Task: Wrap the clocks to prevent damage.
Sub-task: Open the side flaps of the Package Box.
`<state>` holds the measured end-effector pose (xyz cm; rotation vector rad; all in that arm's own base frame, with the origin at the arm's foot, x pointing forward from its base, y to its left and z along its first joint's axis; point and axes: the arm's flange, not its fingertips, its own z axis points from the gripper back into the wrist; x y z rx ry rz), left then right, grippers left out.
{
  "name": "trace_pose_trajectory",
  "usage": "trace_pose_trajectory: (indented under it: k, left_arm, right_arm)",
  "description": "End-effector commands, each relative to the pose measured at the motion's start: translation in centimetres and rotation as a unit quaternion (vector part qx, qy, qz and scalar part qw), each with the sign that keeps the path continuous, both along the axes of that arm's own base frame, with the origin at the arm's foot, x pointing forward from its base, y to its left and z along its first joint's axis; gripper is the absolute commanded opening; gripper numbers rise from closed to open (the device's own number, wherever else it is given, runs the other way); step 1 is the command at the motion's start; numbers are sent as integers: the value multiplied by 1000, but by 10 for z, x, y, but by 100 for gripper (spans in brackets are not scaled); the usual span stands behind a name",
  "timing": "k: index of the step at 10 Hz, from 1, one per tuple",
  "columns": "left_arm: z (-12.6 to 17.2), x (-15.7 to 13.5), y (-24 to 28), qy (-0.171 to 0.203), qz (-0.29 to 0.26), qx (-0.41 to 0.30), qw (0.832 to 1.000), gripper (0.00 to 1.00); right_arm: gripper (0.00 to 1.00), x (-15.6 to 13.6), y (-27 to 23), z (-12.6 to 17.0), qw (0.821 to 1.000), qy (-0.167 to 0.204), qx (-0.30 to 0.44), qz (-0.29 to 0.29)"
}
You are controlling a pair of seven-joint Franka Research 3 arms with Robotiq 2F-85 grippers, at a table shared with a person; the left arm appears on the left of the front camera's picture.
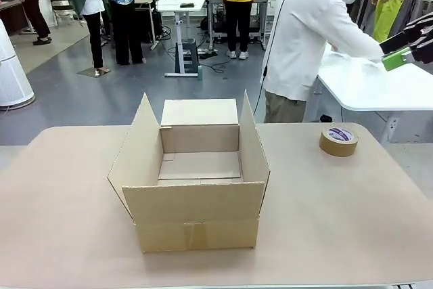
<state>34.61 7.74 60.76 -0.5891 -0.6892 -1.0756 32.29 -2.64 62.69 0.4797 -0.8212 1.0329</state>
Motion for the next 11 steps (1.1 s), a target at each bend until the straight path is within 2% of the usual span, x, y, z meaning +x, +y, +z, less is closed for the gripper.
trace_pose_trajectory:
  k: [1,3,4,5,6,7,8,9,10,11]
  left_arm:
    - [-3,4,1,1,-9,-5,1000,100]
    - [-3,4,1,1,-9,-5,1000,100]
    - [-3,2,0,7,0,2,1000,100]
    - [-4,-1,1,-26,-9,37,999,54]
    - [-3,-2,4,-13,-22,37,999,40]
    - [-4,-4,4,-10,-22,41,999,0]
    - [-4,-7,7,-11,-26,48,998,0]
    - [-1,-6,10,-9,-31,48,998,0]
    - [-1,-6,12,-8,-33,49,998,15]
    - [-2,-9,10,-8,-34,48,998,5]
  right_arm:
    - [100,-1,3,0,1000,10,7,22]
    - [100,-1,3,0,1000,10,7,22]
    - [100,-2,1,1,1000,6,-2,0]
    - [93,-6,4,-2,997,-16,-12,68]
    - [41,-9,3,-6,997,-8,-13,75]
    - [34,-9,1,-8,997,-2,-12,77]
    - [0,-9,-1,-9,997,1,-9,78]
    - [0,-8,-1,-9,997,2,-10,78]
    - [0,-9,0,-8,997,3,-12,80]
    - [12,-9,0,-8,997,6,-16,81]
